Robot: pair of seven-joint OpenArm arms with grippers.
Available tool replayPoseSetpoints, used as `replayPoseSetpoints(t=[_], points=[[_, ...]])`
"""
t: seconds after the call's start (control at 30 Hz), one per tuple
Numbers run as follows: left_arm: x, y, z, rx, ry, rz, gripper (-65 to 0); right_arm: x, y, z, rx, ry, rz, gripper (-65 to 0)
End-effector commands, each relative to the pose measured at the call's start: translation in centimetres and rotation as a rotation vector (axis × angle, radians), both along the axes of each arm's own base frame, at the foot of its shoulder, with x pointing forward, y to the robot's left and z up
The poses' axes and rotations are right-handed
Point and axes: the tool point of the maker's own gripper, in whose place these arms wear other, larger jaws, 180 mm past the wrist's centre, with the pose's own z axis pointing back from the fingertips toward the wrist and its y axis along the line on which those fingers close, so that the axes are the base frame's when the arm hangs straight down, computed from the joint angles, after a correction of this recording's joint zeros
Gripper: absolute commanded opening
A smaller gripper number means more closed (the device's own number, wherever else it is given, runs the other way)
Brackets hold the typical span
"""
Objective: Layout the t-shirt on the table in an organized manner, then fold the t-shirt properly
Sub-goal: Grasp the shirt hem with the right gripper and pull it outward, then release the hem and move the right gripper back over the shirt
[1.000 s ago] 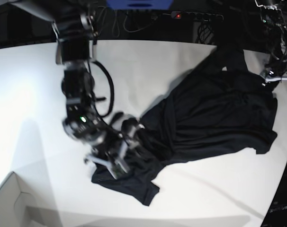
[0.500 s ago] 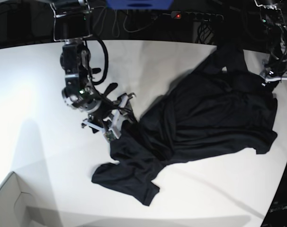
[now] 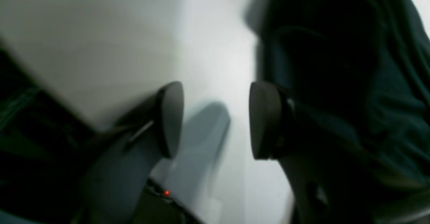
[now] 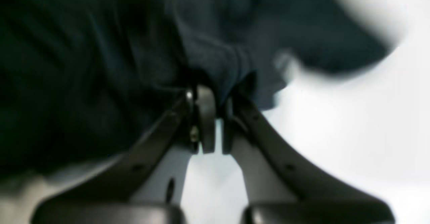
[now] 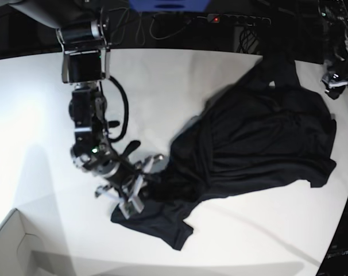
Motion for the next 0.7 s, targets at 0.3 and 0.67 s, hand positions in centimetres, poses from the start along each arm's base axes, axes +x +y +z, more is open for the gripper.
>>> replayPoseSetpoints(t=[0.3,0.67], points=[[-0.2,0.6,1.0,0.033,-0.015,-0.013,-33.8,8.2,0.2,10.4,0.018,-0.202,0.007,-65.0],[0.0,0.7,1.2,0.036,-0.021,-0.011,-33.8,11.1,-5.4,3.6,-0.042,0.04,-0.064,-47.1]])
